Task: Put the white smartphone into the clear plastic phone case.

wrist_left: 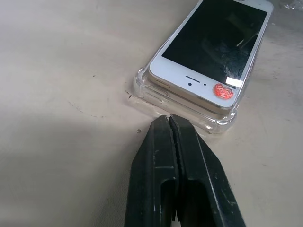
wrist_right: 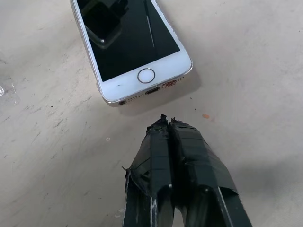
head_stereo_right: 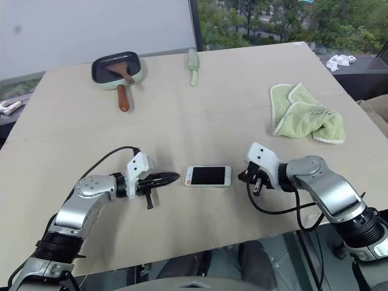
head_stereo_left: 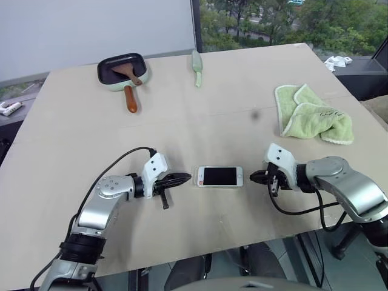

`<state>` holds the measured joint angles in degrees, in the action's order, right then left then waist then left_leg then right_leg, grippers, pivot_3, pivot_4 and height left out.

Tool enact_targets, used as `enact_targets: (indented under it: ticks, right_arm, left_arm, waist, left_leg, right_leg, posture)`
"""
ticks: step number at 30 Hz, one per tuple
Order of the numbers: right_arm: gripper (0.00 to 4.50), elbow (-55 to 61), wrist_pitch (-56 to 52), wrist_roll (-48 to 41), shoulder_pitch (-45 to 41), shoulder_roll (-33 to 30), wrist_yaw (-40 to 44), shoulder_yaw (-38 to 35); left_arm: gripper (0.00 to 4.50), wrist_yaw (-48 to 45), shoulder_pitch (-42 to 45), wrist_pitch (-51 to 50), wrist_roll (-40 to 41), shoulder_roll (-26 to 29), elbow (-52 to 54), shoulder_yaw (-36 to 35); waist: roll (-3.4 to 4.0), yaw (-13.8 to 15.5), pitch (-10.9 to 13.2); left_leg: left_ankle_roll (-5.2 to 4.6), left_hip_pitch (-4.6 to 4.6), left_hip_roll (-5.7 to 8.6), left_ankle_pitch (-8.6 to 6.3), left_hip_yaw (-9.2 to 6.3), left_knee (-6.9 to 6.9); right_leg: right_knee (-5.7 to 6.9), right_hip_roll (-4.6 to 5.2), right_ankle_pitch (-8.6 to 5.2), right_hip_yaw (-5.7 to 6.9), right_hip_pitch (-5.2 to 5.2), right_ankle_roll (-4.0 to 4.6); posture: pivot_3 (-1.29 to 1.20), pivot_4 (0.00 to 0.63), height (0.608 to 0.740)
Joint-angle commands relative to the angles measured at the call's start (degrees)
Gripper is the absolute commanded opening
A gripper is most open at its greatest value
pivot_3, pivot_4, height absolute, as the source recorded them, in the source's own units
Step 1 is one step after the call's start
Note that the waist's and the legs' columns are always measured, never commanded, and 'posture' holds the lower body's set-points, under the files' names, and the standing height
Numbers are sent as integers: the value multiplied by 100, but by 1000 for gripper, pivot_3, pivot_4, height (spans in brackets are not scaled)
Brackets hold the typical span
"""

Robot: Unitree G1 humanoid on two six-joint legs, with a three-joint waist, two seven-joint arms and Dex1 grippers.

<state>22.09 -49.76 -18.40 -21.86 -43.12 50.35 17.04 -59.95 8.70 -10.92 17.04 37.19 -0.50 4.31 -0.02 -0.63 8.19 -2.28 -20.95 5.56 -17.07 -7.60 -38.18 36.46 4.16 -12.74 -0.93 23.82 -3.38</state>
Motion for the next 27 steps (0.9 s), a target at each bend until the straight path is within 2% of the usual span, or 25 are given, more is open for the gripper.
enact_targets:
  ticks: [1, 27]
  right_arm:
    - [33, 140, 24, -15, -126, -7, 34, -44]
    - [33, -260, 299, 474, -794, 608, 159, 775]
  left_arm:
    - [0, 30, 15, -28, -29, 48, 88, -68]
    - [0, 54, 359, -128, -238, -418, 48, 342]
  waist:
    - [0, 0, 0]
    - [-1, 80, 0]
  left_leg:
    - [0, 0, 0, 0, 0, 0]
    - [0, 1, 2, 0, -1, -9]
  right_leg:
    - [0, 0, 0, 0, 0, 0]
    - [8, 1, 0, 2, -2, 0]
  posture:
    - [0, 150, 740]
    - [0, 150, 740]
